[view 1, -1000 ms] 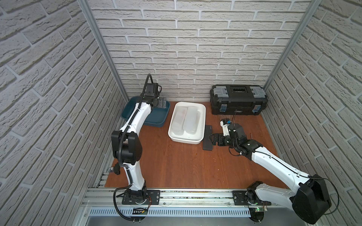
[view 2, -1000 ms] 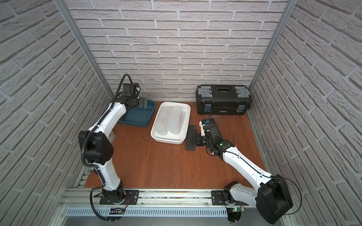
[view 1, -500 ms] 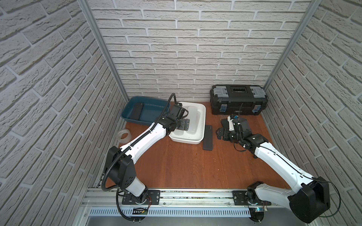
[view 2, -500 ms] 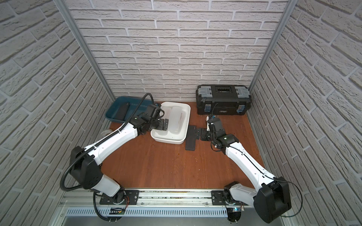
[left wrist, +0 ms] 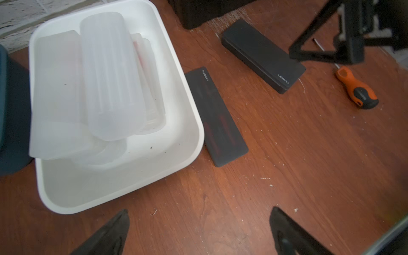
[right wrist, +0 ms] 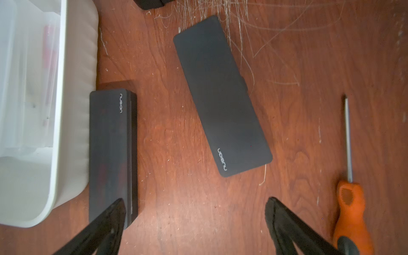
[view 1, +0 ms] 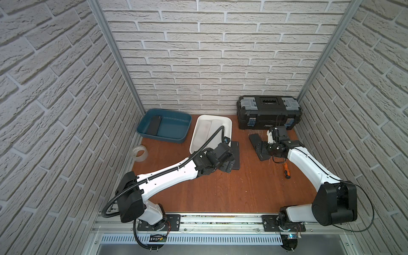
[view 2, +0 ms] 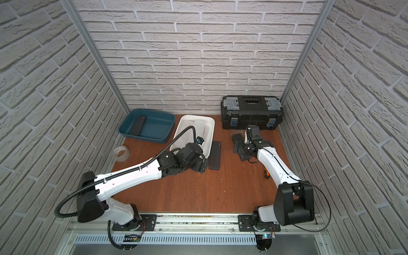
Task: Place the pencil cases by color into the storage box
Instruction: Pick up the pencil case from the center of the board.
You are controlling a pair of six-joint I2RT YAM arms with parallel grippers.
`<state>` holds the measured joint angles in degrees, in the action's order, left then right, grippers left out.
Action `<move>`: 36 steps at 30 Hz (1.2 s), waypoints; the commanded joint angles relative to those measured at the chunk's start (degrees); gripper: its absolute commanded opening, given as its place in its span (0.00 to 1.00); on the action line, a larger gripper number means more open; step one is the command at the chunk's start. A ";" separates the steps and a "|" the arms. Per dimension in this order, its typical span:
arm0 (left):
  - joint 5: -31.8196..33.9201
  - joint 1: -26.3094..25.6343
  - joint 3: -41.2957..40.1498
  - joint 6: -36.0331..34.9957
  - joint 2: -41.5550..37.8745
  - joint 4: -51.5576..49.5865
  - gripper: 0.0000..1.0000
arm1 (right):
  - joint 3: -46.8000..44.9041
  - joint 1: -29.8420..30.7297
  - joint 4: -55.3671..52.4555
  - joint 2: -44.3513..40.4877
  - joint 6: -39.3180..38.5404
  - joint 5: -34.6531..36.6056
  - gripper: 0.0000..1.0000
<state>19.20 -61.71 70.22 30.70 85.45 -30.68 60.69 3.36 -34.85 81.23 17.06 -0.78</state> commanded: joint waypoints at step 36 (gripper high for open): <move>1.49 -7.15 -4.67 0.68 2.75 1.97 0.98 | 7.43 -4.21 5.01 23.51 -9.24 3.12 1.00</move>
<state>19.46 -68.18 63.75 30.70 87.33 -27.92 67.02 0.05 -29.36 104.64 6.68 3.53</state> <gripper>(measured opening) 0.983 0.998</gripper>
